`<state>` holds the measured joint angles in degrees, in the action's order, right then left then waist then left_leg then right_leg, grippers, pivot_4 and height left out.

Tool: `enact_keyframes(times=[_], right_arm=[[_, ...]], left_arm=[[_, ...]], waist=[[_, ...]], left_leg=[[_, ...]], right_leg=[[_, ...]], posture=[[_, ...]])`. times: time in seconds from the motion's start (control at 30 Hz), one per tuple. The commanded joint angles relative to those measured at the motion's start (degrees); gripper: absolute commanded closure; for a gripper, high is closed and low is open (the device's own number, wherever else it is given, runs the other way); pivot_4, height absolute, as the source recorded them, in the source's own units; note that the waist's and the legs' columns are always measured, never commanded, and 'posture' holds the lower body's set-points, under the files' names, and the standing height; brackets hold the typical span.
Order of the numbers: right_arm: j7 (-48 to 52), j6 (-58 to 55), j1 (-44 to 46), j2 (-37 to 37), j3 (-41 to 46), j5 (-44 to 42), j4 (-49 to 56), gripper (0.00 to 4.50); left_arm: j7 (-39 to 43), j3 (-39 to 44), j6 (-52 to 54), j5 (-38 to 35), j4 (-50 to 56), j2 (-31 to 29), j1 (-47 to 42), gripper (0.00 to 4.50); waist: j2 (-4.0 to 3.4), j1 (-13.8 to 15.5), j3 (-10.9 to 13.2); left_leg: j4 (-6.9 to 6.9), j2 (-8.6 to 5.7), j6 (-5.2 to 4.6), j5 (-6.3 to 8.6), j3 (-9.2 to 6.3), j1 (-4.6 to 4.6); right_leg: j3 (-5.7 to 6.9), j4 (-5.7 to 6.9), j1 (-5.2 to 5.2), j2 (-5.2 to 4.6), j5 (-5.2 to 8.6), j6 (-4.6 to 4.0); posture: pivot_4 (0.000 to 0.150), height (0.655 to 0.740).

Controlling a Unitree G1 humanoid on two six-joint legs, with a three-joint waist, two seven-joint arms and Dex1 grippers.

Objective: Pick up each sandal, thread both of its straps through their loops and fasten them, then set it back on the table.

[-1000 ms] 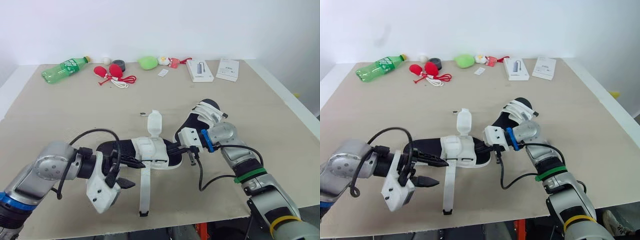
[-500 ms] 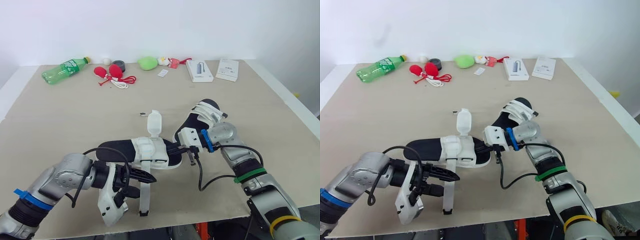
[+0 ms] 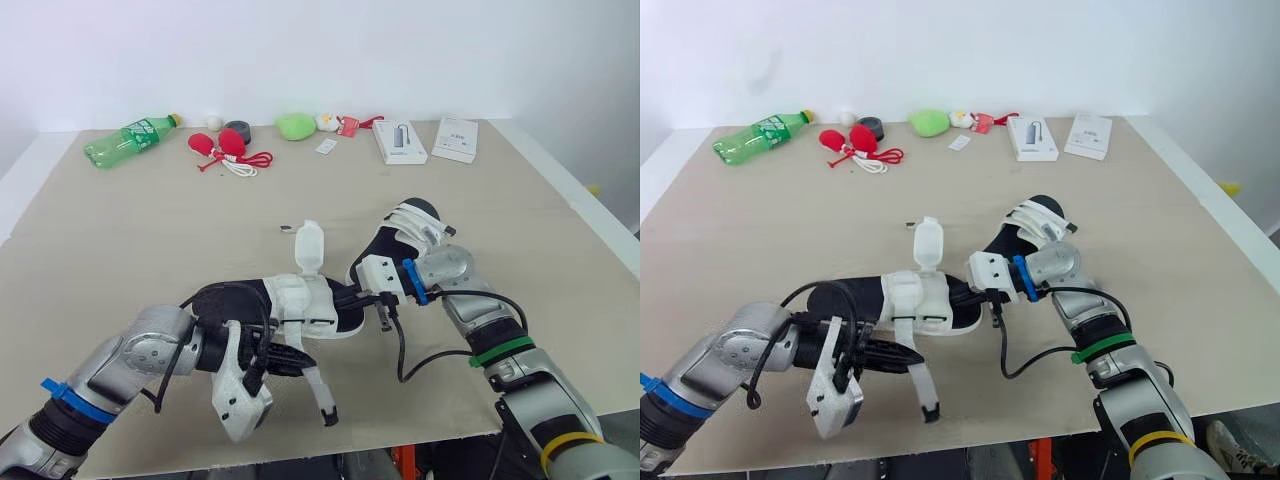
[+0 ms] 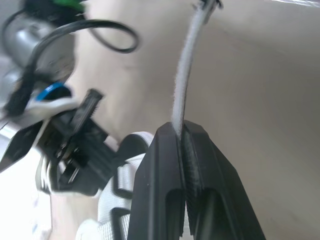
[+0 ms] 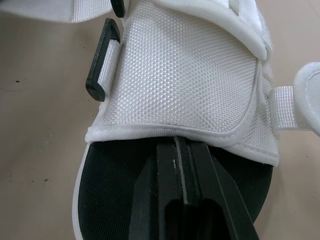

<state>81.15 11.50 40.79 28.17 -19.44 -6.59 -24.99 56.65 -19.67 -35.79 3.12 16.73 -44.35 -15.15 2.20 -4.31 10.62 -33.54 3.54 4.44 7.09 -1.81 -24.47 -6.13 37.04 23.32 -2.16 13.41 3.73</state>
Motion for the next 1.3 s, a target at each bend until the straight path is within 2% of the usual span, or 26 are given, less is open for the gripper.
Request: enact_keyframes(times=[0.03, 0.2, 0.33, 0.47, 0.57, 0.9, 1.3], right_arm=[[0.17, -0.38, -1.33, 1.52, -1.03, 2.84, -1.57, 4.50], [0.12, -0.14, -1.16, 1.33, -1.10, 2.90, -1.75, 4.50], [0.06, 0.05, -0.91, 1.27, -1.15, 3.03, -2.03, 4.50], [-0.06, 0.26, -0.51, 1.22, -1.14, 3.13, -2.58, 4.50], [-0.24, 0.37, -0.27, 1.12, -1.16, 3.17, -2.93, 4.50], [-0.67, 0.37, -0.15, 1.29, -1.20, 3.17, -3.04, 4.50], [-1.03, 0.09, -0.39, 1.13, -1.24, 3.03, -2.51, 4.50]], left_arm=[[-0.69, 3.35, 14.15, -12.90, 5.21, -0.13, 1.01, 4.37], [-1.47, 7.61, 38.31, -31.91, 12.07, -1.64, 1.32, 4.37], [-6.54, 13.65, 62.03, -60.01, 13.37, -3.91, 0.35, 4.37], [-10.76, 18.87, 72.78, -72.49, 9.02, -3.24, -1.04, 4.37], [-11.26, 20.25, 75.90, -71.48, 5.71, -2.96, -1.89, 4.37], [-22.71, 25.02, 82.83, -72.85, -6.22, 8.17, -10.78, 4.37], [-19.00, 22.85, 83.14, -63.78, -6.29, 10.90, -9.70, 4.37]], waist=[[0.00, -0.01, 0.00], [0.00, -0.04, 0.00], [0.01, -0.04, 0.01], [0.01, -0.07, 0.01], [0.01, -0.07, 0.01], [0.06, 0.01, 0.00], [0.07, 0.01, 0.00]], left_leg=[[0.00, 0.00, 0.00, 0.00, 0.00, 0.00], [-0.02, 0.01, -0.02, -0.02, -0.01, 0.03], [-0.02, 0.02, -0.03, -0.02, -0.03, 0.05], [-0.03, 0.03, -0.02, -0.01, -0.08, 0.05], [-0.06, 0.03, -0.02, -0.01, -0.08, 0.05], [-0.19, 0.02, 0.00, -0.02, -0.17, 0.02], [-0.17, 0.02, 0.04, 0.01, -0.19, 0.01]], right_leg=[[0.00, 0.01, 0.00, 0.01, 0.00, 0.00], [0.00, 0.05, 0.00, 0.03, 0.01, 0.01], [0.01, 0.06, -0.01, 0.04, 0.02, 0.03], [0.05, 0.07, 0.00, 0.09, 0.02, 0.04], [0.05, 0.06, 0.01, 0.12, 0.02, 0.04], [0.02, 0.06, -0.02, 0.20, 0.00, 0.07], [0.02, 0.06, -0.02, 0.21, -0.04, 0.12]], posture=[[0.150, 0.7400], [0.150, 0.7400], [0.150, 0.7400], [0.150, 0.7400], [0.150, 0.7400], [0.150, 0.7400], [0.150, 0.7400]])
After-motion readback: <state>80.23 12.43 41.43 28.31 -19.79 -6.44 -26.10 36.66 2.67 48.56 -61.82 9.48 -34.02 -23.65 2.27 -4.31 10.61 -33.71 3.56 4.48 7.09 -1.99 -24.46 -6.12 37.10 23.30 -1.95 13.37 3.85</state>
